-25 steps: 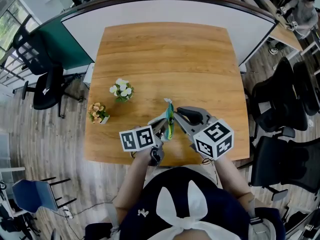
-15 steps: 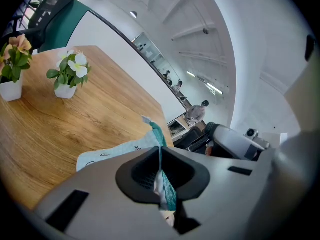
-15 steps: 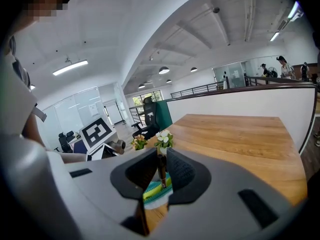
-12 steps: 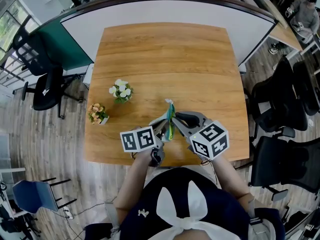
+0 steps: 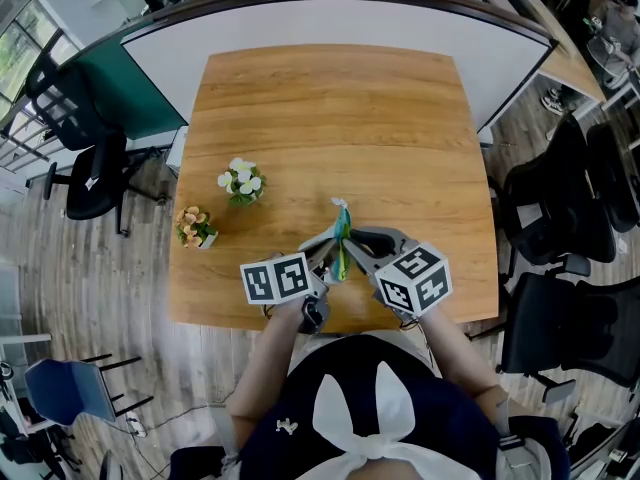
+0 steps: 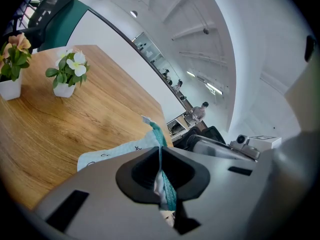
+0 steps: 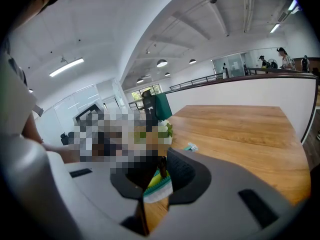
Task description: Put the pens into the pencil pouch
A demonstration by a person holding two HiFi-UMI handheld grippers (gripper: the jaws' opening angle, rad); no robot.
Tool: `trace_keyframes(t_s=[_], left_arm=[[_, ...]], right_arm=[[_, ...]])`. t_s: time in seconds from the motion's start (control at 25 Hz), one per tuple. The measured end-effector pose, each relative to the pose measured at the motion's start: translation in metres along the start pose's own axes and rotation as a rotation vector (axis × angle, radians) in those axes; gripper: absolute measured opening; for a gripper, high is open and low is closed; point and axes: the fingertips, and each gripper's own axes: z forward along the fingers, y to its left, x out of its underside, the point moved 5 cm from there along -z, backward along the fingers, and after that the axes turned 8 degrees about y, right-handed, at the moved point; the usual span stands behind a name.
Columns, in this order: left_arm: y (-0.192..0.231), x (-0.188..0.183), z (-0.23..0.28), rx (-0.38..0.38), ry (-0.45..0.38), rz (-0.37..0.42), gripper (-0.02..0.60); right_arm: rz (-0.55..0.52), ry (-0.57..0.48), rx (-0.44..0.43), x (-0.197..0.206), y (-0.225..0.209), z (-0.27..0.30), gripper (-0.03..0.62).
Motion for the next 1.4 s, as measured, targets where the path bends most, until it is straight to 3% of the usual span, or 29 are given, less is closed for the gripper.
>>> trace_keyframes(t_s=[0.84, 1.16, 1.4], left_arm=[[0.002, -0.001, 0.003, -0.026, -0.001, -0.001, 0.032], [0.014, -0.018, -0.009, -0.102, -0.042, 0.029, 0.033], [0.031, -0.013, 0.005, -0.198, -0.009, 0.083, 0.032]], right_arm=[[0.008, 0.081, -0.010, 0.022, -0.009, 0.004, 0.100], [0.033, 0.095, 0.007, 0.033, -0.020, 0.004, 0.100], [0.052, 0.111, 0.012, 0.040, -0.026, 0.009, 0.098]])
